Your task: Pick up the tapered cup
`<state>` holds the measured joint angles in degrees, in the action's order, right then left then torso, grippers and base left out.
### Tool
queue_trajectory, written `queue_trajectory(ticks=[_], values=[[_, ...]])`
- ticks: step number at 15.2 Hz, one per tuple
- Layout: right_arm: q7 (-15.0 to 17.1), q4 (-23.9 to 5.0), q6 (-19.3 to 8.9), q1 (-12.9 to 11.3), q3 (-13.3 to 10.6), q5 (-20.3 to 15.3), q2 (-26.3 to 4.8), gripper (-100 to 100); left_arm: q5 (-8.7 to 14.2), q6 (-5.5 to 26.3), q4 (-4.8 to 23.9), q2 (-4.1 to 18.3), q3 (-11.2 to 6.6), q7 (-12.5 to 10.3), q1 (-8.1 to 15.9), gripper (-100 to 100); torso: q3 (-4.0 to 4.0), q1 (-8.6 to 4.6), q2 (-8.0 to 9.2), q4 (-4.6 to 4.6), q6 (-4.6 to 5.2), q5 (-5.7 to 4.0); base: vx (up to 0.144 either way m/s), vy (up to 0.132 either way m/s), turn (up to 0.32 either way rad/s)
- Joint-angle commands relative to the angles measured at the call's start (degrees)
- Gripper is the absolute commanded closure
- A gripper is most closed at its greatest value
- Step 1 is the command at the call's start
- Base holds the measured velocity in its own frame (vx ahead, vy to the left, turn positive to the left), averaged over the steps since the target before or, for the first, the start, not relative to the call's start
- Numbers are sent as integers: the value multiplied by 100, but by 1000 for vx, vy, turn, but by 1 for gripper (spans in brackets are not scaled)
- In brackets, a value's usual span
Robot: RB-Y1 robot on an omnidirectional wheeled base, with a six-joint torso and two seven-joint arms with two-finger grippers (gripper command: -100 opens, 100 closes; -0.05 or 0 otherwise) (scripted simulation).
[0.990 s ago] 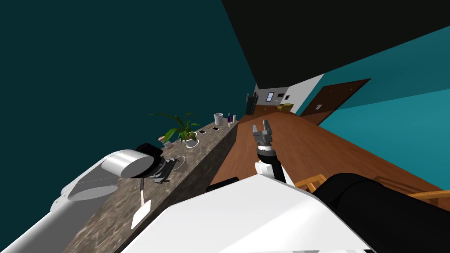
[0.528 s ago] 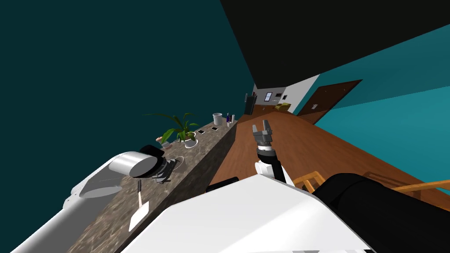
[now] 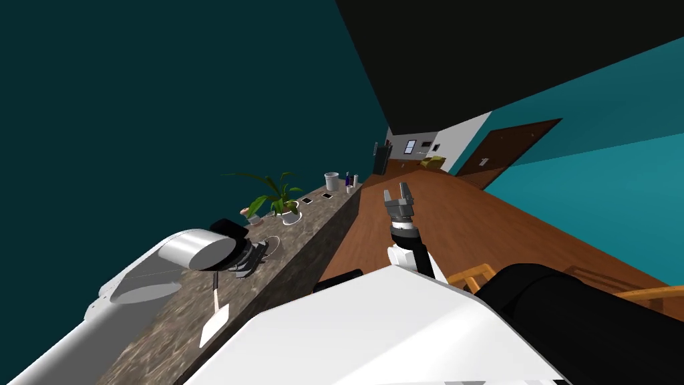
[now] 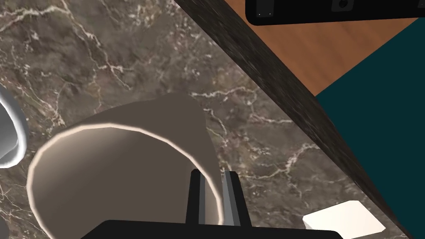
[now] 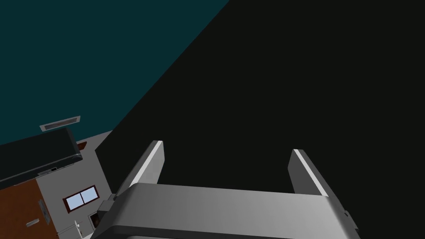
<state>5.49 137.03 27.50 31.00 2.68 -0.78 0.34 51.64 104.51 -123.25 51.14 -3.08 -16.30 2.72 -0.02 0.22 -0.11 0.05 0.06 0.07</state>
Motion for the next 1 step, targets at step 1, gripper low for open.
queue_trajectory(ticks=[1], values=[[0, 0, 0, 0, 0, 0, 0, 0, 0, 0, 0, 0, 0, 0, 0, 100, 0, 0, 0, 0, 0, 0, 20, 3, 20]])
